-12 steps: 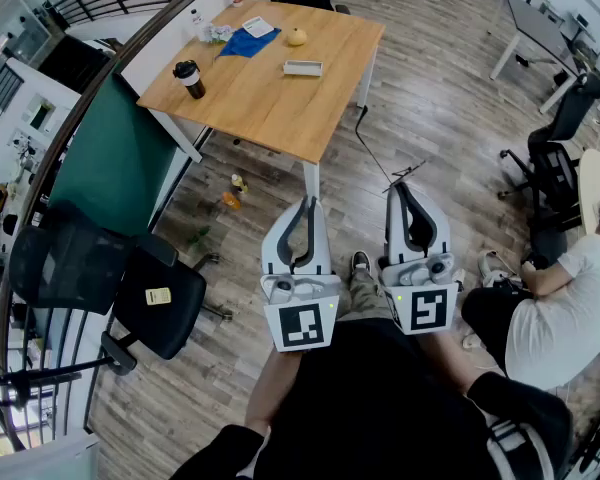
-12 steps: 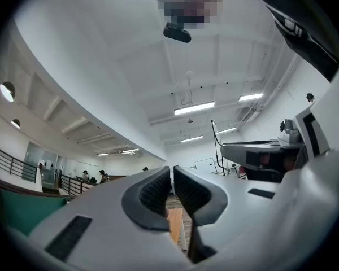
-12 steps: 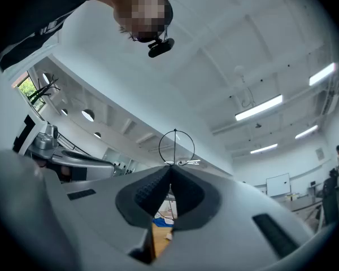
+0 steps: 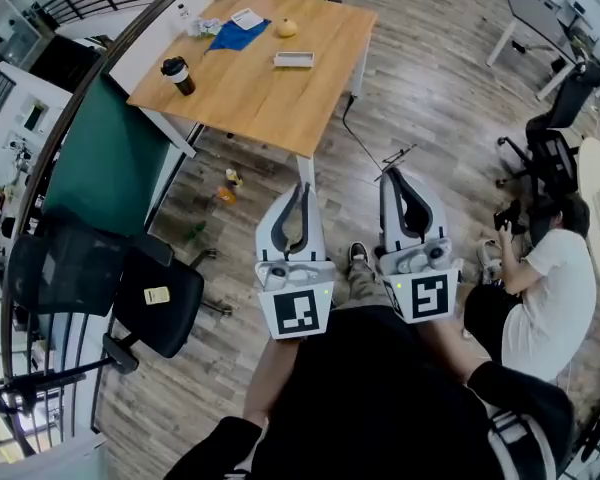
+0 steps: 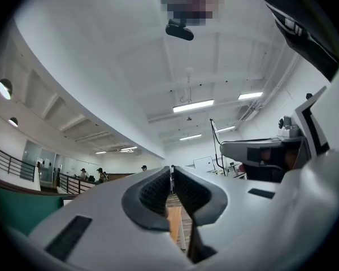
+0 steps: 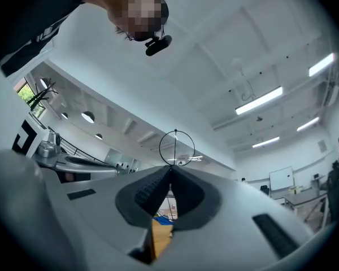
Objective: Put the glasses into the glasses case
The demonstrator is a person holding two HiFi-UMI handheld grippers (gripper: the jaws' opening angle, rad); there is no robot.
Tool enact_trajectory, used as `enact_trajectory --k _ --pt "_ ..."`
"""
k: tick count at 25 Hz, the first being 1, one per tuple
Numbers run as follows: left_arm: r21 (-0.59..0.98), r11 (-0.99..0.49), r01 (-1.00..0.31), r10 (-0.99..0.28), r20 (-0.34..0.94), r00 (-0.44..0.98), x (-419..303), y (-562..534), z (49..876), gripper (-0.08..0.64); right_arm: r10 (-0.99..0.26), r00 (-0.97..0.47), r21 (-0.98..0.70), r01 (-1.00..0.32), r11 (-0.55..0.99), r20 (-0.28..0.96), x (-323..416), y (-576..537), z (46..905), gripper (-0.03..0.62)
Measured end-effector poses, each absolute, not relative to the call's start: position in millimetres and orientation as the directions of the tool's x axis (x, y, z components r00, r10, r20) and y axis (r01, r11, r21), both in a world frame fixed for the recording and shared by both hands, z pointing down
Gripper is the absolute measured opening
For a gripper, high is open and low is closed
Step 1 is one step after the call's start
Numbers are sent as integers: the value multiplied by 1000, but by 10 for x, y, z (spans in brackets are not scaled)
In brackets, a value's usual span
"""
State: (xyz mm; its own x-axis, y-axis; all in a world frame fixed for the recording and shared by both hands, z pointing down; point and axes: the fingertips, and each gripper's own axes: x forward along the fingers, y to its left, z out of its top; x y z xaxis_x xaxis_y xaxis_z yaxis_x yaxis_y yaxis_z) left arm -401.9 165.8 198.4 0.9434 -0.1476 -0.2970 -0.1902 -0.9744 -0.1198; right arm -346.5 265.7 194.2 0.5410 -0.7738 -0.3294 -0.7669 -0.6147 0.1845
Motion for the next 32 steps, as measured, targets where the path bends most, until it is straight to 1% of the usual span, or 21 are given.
enact_trajectory --k 6,10,23,26,29,32 --pt "-103 -978 -181 -145 -283 948 -3759 1611 2030 38 -794 535 214 -772 -598 -288 -3237 2540 2029 14" --pt "-104 -980 -172 -138 -276 951 -3566 1590 2049 38 -801 527 222 -776 -590 -286 -3050 2486 2036 14" --pt "-152 -977 -149 -111 -234 966 -2869 1596 2122 38 -804 534 181 -791 -584 -260 -2309 2434 2148 14" --pt "-152 -977 -152 -117 -217 969 -2719 1609 2141 38 -812 530 176 -799 -575 -244 -2139 2436 2177 14" --pt "-149 -976 -160 -127 -211 969 -2553 1635 2144 38 -813 520 161 -807 -568 -261 -1951 2455 2163 14" --pt "-169 -971 -167 -132 -196 972 -2396 1682 2169 38 -824 515 151 -818 -555 -238 -1752 2476 2239 14"
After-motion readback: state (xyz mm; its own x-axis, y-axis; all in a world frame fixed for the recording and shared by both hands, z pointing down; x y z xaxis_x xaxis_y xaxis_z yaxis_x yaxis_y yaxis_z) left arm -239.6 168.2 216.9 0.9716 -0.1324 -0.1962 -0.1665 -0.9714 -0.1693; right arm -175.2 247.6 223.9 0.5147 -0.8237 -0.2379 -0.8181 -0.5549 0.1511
